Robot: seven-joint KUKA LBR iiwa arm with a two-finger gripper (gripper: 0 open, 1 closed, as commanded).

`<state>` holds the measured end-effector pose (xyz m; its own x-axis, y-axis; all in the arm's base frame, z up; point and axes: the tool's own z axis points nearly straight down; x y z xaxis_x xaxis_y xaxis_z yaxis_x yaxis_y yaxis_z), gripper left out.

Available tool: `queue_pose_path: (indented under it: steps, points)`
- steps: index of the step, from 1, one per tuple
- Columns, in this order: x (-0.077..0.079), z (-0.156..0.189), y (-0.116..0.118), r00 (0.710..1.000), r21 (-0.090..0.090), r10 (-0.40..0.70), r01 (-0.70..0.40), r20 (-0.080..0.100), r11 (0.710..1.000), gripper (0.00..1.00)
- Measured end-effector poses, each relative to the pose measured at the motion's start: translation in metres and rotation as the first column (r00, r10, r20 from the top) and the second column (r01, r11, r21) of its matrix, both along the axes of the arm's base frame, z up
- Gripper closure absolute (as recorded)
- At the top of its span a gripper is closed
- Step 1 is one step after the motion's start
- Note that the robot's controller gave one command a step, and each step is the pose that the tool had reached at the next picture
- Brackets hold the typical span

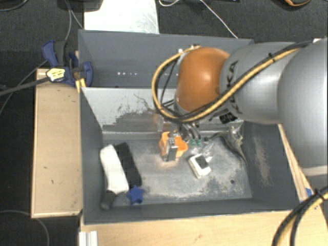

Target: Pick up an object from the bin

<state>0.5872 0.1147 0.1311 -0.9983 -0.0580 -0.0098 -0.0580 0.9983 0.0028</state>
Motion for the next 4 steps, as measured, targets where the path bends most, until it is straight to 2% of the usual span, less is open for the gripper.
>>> queue_pose_path:
  steps: [1,2,3,4]
  points:
    - [-0.029,0.0,-0.006,1.0,0.001,0.03,-0.03,0.008,1.0,0.0]
    - [-0.014,0.019,-0.071,0.999,-0.002,-0.044,0.044,0.005,0.999,0.0]
    - [-0.004,-0.038,-0.065,0.988,0.009,-0.153,0.152,0.026,0.988,0.0]
    - [0.0,-0.032,-0.027,1.0,-0.001,0.021,-0.021,0.018,1.0,1.0]
